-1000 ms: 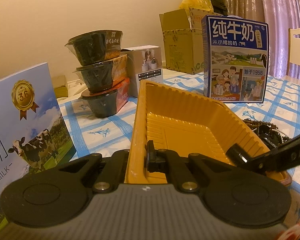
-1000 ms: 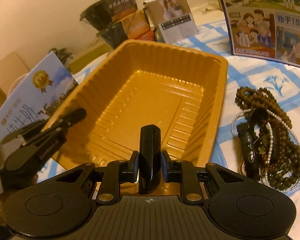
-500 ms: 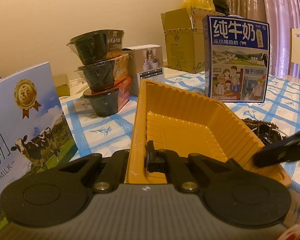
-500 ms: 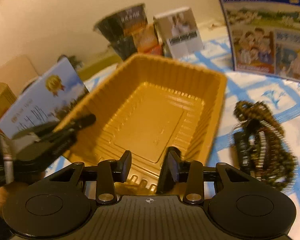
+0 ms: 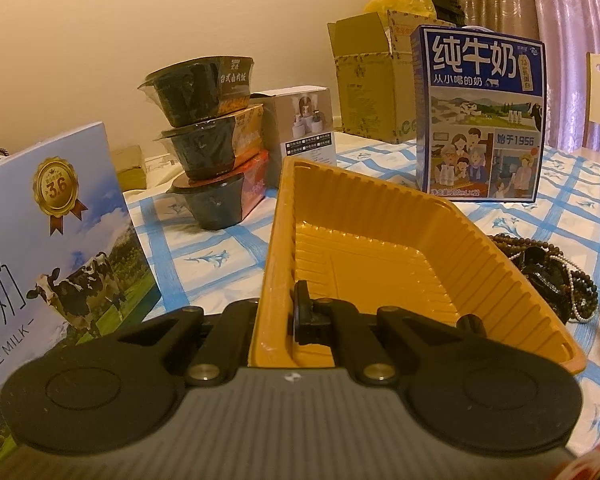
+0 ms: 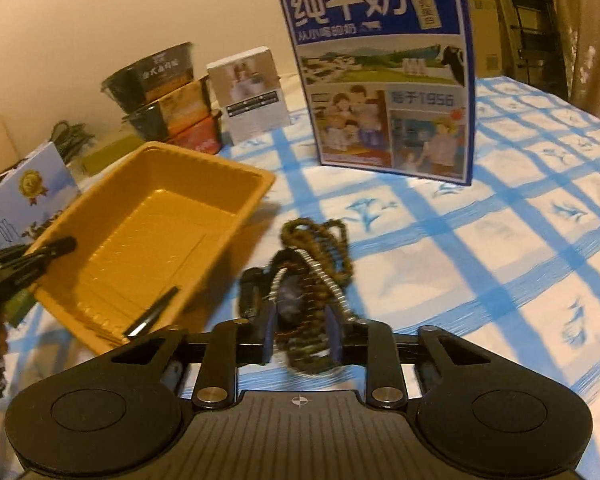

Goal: Organize jewelry
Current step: 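Grasp the red bead bracelet with gold charm using the right tool and lift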

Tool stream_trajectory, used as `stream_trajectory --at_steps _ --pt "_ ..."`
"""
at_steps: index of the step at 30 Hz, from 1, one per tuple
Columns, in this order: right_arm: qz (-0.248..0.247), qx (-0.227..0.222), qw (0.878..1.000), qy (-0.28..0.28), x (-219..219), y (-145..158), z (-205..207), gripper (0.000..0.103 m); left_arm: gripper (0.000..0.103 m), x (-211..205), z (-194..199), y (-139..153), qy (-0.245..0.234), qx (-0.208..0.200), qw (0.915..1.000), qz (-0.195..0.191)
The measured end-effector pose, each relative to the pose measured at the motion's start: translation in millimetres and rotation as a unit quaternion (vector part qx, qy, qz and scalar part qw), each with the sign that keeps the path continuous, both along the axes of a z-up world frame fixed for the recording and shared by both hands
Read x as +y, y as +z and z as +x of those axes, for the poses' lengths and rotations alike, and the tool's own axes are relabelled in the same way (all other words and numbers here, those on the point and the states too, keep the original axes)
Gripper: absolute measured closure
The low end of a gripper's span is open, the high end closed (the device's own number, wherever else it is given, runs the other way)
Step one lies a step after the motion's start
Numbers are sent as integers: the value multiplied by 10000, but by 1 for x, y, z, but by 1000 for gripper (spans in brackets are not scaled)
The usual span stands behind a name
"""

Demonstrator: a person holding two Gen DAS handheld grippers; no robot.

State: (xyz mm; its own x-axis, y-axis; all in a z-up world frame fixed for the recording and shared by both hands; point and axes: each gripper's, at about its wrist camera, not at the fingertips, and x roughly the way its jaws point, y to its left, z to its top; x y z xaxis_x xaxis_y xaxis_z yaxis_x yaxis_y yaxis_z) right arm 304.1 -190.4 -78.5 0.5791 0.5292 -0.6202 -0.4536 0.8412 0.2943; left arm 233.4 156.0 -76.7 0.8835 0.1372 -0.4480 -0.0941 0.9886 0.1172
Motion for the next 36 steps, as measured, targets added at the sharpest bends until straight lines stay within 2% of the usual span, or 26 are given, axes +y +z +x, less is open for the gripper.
stream_trajectory --at_steps 7,10,19,25,28,32,36 --pt "-121 -239 9986 459 1 -9 16 84 100 0 1 -1 15 20 10000 18" --pt "-136 -252 9972 686 8 -16 27 89 100 1 2 -1 18 28 10000 23" --pt "77 25 9940 1091 11 -44 60 90 100 2 3 -1 20 19 10000 22" --pt "613 269 9888 1335 3 -53 74 91 100 2 3 -1 14 18 10000 39" --pt "939 547 9838 1426 1 -59 82 91 100 2 4 -1 21 18 10000 40" --pt "1316 932 9774 1366 -5 -63 86 90 100 1 3 -2 39 16 10000 33" --pt "1519 1000 9751 1269 -10 -64 79 91 100 1 3 -2 44 19 10000 23"
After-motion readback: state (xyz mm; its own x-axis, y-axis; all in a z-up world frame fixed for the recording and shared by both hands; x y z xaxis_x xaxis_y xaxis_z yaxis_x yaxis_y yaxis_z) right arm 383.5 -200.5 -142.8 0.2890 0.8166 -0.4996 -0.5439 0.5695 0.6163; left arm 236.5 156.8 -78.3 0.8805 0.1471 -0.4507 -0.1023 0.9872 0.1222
